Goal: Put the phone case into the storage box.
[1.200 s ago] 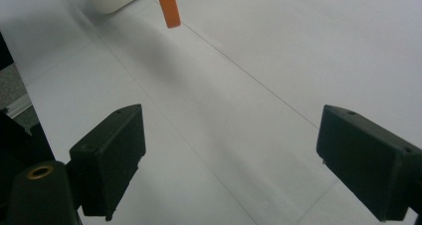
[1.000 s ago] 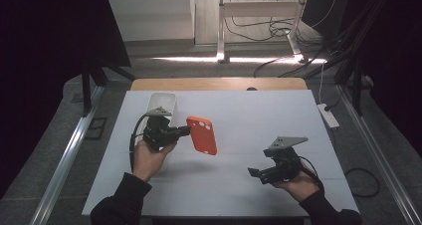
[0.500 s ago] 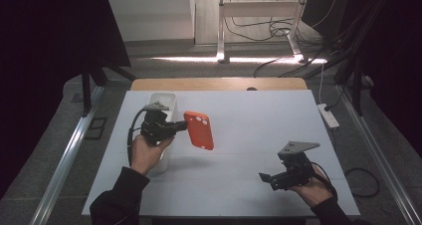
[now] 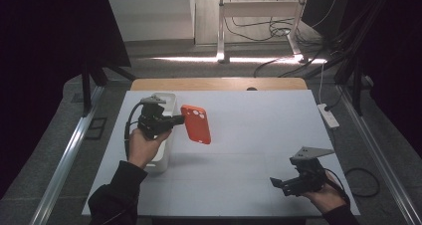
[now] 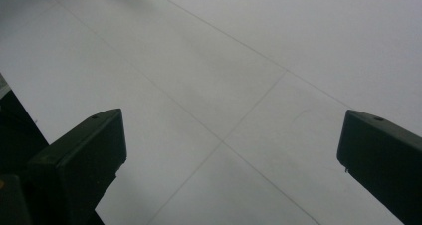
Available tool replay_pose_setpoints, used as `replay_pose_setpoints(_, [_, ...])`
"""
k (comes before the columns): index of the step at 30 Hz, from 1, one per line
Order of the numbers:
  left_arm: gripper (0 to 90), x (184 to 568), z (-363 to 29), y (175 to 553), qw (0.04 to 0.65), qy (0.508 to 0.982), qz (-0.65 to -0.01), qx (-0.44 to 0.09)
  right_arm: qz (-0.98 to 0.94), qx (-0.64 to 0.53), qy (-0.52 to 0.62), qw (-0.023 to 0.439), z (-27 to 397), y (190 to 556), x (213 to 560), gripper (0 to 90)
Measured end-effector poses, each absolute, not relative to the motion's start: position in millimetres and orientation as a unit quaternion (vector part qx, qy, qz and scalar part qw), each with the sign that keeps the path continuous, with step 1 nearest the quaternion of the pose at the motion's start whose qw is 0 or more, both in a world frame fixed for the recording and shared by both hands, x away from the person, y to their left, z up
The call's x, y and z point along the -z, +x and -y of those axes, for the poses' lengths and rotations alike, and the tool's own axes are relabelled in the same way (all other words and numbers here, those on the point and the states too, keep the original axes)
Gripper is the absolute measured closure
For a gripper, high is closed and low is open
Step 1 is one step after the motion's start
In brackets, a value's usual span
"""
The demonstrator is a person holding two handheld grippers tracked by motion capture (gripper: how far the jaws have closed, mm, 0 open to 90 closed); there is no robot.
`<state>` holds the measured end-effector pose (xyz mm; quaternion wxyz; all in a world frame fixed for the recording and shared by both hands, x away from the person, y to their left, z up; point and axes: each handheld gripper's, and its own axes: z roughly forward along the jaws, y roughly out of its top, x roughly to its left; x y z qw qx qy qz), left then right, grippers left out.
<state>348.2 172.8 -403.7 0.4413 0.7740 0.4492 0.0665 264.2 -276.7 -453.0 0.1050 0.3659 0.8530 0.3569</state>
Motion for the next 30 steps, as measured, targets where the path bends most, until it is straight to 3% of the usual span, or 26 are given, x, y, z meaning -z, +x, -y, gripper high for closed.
replay_pose_setpoints(30, [89.4,379,-203,370,0.426,0.764,-0.476,-0.092,-0.793,-0.375,0.451,0.161,342,234,450,0.0])
